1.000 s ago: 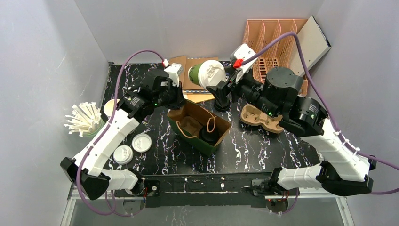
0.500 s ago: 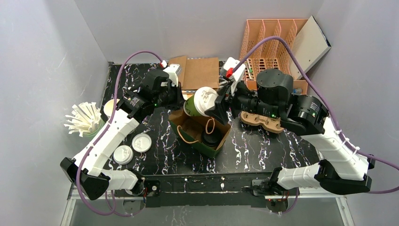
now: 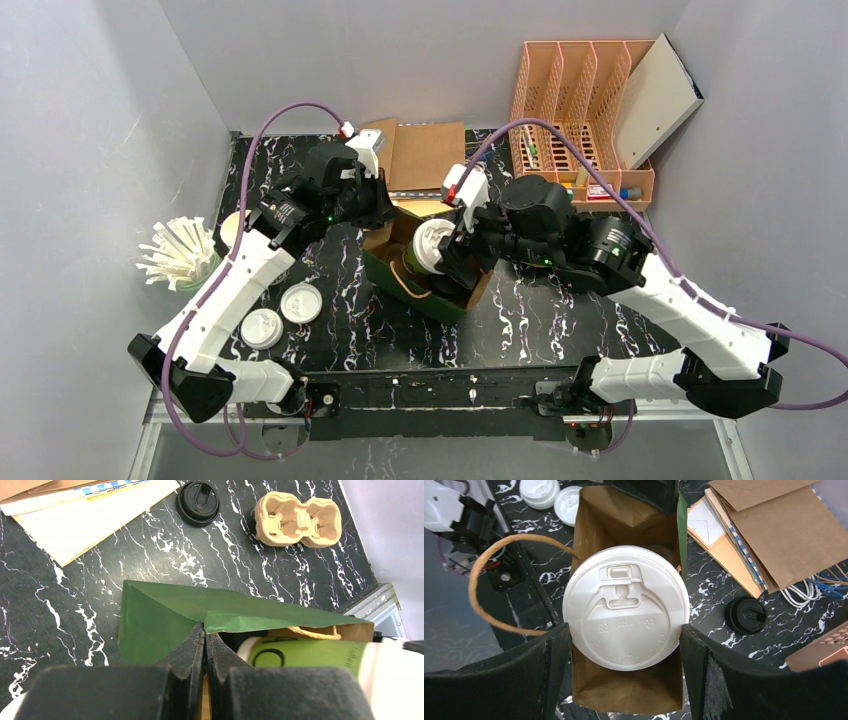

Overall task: Pack the takeout coffee
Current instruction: Place the coffee cup on the cup tray.

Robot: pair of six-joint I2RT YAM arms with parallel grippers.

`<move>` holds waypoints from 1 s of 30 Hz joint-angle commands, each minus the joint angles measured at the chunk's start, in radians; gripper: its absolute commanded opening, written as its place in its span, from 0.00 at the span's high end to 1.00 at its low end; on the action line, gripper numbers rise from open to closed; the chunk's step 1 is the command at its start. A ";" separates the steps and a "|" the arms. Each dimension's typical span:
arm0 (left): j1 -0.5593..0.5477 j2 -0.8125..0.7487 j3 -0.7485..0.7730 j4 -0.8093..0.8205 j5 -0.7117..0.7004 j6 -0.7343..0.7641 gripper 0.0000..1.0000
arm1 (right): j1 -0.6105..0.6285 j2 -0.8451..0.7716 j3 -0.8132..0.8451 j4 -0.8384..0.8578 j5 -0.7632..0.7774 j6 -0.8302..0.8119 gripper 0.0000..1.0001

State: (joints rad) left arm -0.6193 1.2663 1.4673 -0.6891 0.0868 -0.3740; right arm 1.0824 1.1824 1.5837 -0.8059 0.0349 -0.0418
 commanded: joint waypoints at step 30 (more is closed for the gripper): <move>-0.006 0.030 0.075 0.071 0.041 -0.054 1.00 | 0.094 0.095 -0.367 0.522 0.224 -0.272 0.54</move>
State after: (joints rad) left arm -0.6193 1.3277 1.5082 -0.6369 0.0967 -0.4103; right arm 1.1721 1.2785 1.2465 -0.3847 0.2180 -0.2733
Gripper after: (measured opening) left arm 0.009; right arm 0.827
